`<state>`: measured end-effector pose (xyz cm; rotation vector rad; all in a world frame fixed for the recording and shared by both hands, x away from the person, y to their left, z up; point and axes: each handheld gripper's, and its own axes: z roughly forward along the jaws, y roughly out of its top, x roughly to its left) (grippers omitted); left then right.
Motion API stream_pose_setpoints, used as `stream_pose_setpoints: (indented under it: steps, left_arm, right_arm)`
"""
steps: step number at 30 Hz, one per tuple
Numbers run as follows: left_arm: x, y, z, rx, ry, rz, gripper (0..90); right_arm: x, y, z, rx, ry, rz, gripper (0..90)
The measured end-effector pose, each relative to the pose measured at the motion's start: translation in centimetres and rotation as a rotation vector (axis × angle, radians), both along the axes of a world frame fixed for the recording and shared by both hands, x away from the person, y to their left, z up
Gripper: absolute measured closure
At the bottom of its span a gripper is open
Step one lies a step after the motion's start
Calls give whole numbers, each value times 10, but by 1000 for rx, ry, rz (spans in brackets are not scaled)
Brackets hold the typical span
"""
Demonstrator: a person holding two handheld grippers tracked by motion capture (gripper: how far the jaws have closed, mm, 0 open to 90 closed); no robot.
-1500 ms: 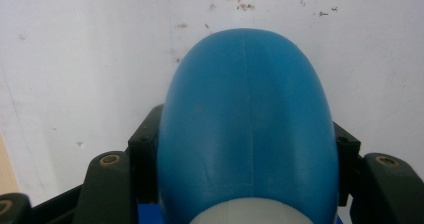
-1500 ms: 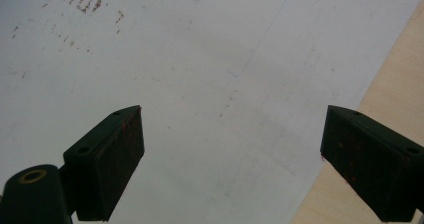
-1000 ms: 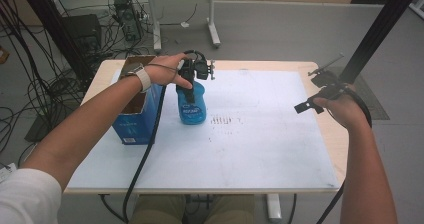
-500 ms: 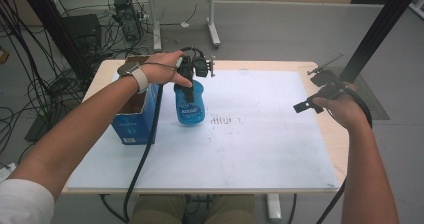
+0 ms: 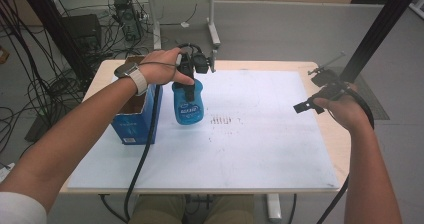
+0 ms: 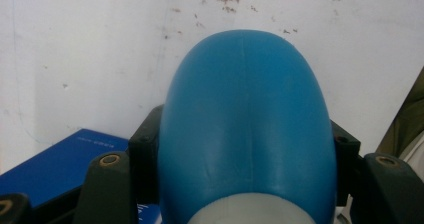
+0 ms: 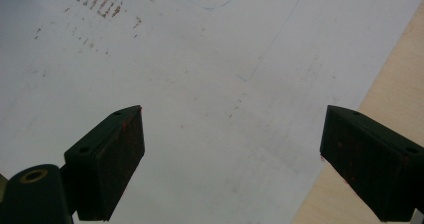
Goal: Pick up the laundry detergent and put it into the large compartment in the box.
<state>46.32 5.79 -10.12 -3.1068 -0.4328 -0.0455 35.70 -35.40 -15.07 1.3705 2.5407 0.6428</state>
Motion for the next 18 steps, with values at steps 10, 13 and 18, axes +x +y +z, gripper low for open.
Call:
stream_pose_setpoints:
  steps: [10, 13, 18]
  left_arm:
    - [-7, -2, 14, -7, 4, 102, 382]
    - [-9, -3, 18, -7, 7, 115, 383]
    - [-15, -3, 28, -3, -3, 172, 382]
  right_arm:
    - [-8, -1, 5, 1, -12, -2, 105]
    - [-10, -2, 5, 2, -17, -1, 105]
    - [-10, -2, 5, 5, -9, -6, 109]
